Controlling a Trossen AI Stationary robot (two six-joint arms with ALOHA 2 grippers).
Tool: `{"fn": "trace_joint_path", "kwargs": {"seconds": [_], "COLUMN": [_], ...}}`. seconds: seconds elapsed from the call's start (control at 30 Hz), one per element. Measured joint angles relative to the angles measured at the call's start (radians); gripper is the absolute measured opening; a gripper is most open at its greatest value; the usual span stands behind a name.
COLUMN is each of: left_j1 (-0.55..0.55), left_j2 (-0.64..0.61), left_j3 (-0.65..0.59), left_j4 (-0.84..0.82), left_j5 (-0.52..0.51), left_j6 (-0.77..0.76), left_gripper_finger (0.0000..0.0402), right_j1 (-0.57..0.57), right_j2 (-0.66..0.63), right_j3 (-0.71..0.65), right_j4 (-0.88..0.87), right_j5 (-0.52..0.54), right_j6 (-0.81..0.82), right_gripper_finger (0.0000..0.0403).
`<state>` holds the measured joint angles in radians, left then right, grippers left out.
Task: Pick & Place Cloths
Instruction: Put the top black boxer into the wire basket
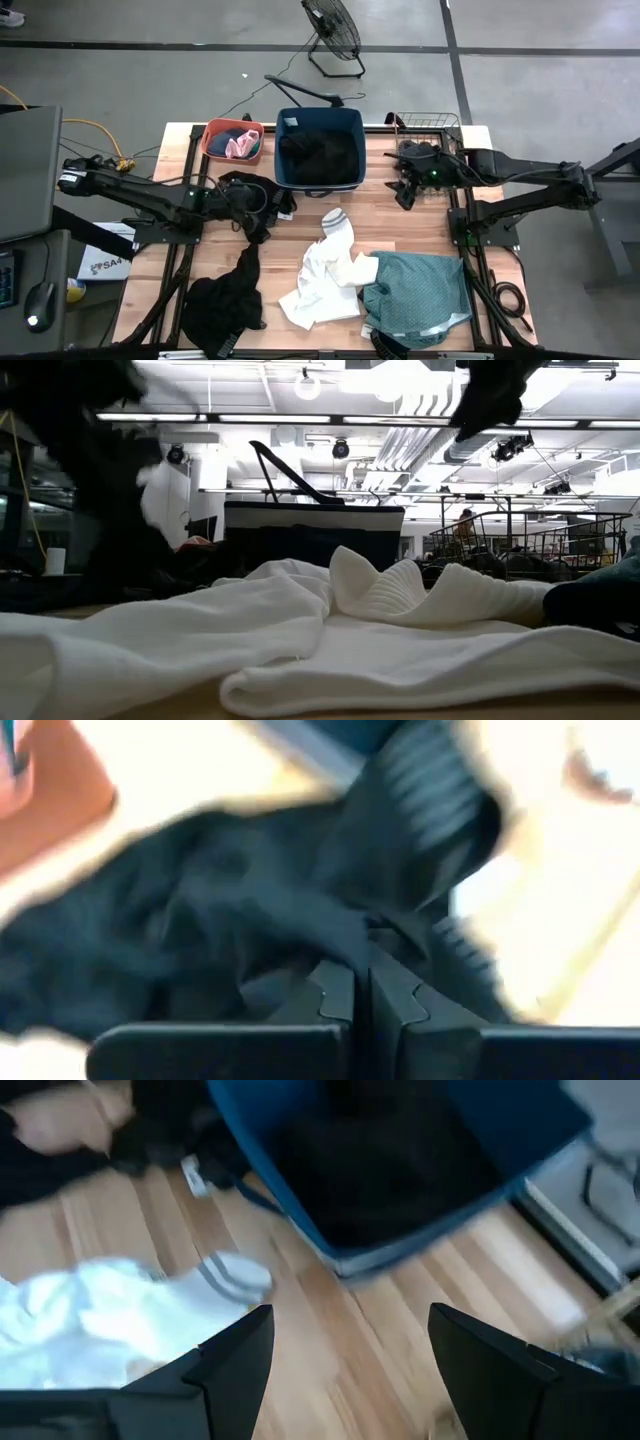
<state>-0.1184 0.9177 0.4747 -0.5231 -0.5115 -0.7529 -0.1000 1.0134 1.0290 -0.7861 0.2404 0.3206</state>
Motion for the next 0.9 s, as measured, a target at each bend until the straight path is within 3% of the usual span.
{"fn": "trace_joint_path", "kwargs": {"seconds": [0.27, 0.4, 0.9], "left_j1": [0.0, 0.0, 0.0], "left_j2": [-0.017, 0.001, 0.069], "left_j3": [0.281, 0.418, 0.786], "left_j4": [-0.062, -0.141, -0.155], "left_j5": [0.005, 0.001, -0.008], "left_j6": [0.294, 0.381, 0.66], "left_gripper_finger": [0.0001, 0.0001, 0.0], "right_j1": [0.1, 0.146, 0.206], "right_j2": [0.017, 0.053, 0.302], "right_j3": [0.0, 0.0, 0.0], "right_j4": [0.249, 0.326, 0.68], "right_j5": [0.022, 0.022, 0.068], "right_j6": [-0.142, -0.178, -0.332], "right_gripper_finger": [0.0259, 0.0259, 0.0259]}}
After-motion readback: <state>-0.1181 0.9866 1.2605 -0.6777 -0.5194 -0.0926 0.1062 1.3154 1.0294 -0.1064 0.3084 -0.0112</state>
